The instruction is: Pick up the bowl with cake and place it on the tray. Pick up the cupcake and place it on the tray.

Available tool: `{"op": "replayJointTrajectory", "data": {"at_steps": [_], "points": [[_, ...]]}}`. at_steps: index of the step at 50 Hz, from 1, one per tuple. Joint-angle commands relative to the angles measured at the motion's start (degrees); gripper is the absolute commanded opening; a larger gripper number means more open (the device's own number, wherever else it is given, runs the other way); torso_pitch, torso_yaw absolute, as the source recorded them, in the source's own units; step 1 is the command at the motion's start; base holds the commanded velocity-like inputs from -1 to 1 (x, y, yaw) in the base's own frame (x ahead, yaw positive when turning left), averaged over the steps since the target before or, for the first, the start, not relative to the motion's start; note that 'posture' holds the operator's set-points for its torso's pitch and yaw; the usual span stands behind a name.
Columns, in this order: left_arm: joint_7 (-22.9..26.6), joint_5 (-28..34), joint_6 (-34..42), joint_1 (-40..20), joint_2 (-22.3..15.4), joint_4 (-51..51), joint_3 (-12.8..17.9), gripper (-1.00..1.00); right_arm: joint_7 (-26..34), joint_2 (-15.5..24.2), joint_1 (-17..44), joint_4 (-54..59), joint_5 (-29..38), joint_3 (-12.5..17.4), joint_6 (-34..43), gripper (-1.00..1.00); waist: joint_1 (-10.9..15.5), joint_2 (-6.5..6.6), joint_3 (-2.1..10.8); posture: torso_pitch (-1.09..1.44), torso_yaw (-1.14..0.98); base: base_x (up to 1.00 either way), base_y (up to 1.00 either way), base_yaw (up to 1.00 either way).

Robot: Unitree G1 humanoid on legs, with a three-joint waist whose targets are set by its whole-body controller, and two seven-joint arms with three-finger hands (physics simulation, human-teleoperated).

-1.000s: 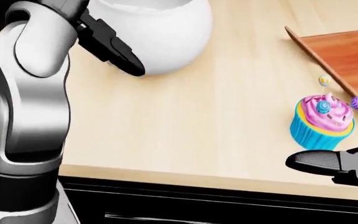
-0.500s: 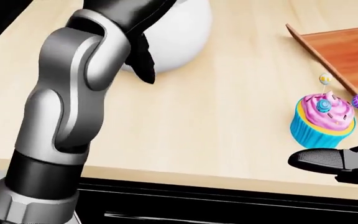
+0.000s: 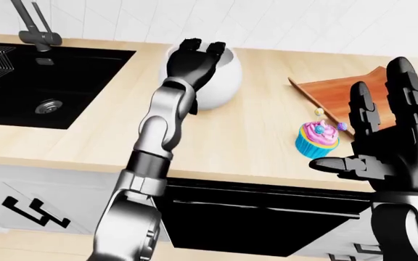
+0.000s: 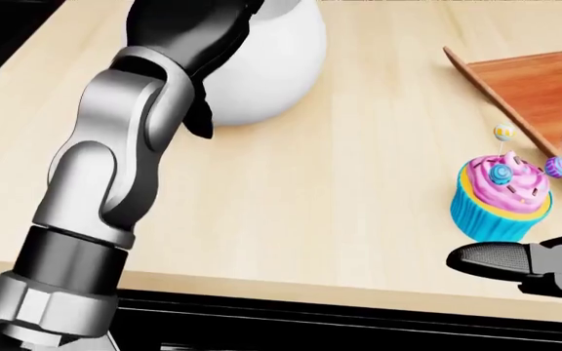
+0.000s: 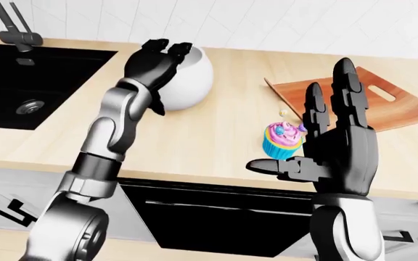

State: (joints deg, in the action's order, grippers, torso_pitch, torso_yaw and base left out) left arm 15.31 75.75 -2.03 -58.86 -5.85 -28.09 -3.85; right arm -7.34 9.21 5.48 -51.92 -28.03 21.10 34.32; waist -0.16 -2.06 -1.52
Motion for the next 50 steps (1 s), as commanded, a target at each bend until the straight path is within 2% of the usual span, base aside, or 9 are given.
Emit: {"op": "replayJointTrajectory", "data": {"at_steps": [1,6,15,19,24,34,36,40,50], "points": [[-1.66,0.15,0.29,-2.27,-0.46,1.19,0.56,0.49,0.16,0.47,0.92,-1.65,-0.03,0.41,-1.50,1.00,0.00,-0.18,1.35,0.00,0.00,0.00,0.00,0.00],[-0.90,0.57,0.76,-1.71,-0.50,1.24,0.34,-0.02,0.31,0.34,0.82,-1.39,0.28,0.19,-1.86,1.00,-0.11,-0.02,1.31,0.00,0.00,0.00,0.00,0.00],[0.02,0.80,0.95,0.17,-0.40,2.67,0.37,-0.15,0.31,0.20,0.53,-2.03,0.26,0.32,-1.54,1.00,-0.30,0.11,1.42,0.00,0.00,0.00,0.00,0.00],[3.05,-0.89,1.41,0.97,-0.39,7.78,1.06,-1.00,-0.08,0.68,1.00,-2.72,-0.49,1.02,-0.46,1.00,-0.32,0.13,1.53,0.00,0.00,0.00,0.00,0.00],[7.78,-2.72,2.34,2.18,-1.04,15.29,1.72,-1.00,-0.71,1.67,1.70,-3.58,-1.74,2.10,1.07,1.00,-0.32,0.07,1.37,0.00,0.00,0.00,0.00,0.00],[11.08,-5.31,3.03,3.69,-2.12,26.57,3.28,-1.00,-1.88,4.73,4.07,-4.89,-4.29,4.25,5.37,1.00,-0.11,-0.07,1.19,0.00,0.00,0.00,0.00,0.00],[12.60,-6.01,3.51,4.02,-2.87,28.43,3.64,-1.00,-2.34,6.78,5.61,-5.69,-6.03,5.82,7.94,1.00,-0.06,-0.14,1.05,0.00,0.00,0.00,0.00,0.00],[14.99,-7.27,4.70,4.36,-3.70,32.25,4.16,-1.00,-5.65,17.34,13.78,-7.65,-14.75,11.92,18.63,1.00,0.13,-0.34,0.68,0.00,0.00,0.00,0.00,0.00],[16.32,-8.48,5.84,4.04,-4.45,35.97,4.60,-1.00,-0.97,40.12,25.73,-5.18,-24.15,13.63,31.13,1.00,0.47,-1.46,-0.42,0.00,0.00,0.00,0.00,0.00]]}}
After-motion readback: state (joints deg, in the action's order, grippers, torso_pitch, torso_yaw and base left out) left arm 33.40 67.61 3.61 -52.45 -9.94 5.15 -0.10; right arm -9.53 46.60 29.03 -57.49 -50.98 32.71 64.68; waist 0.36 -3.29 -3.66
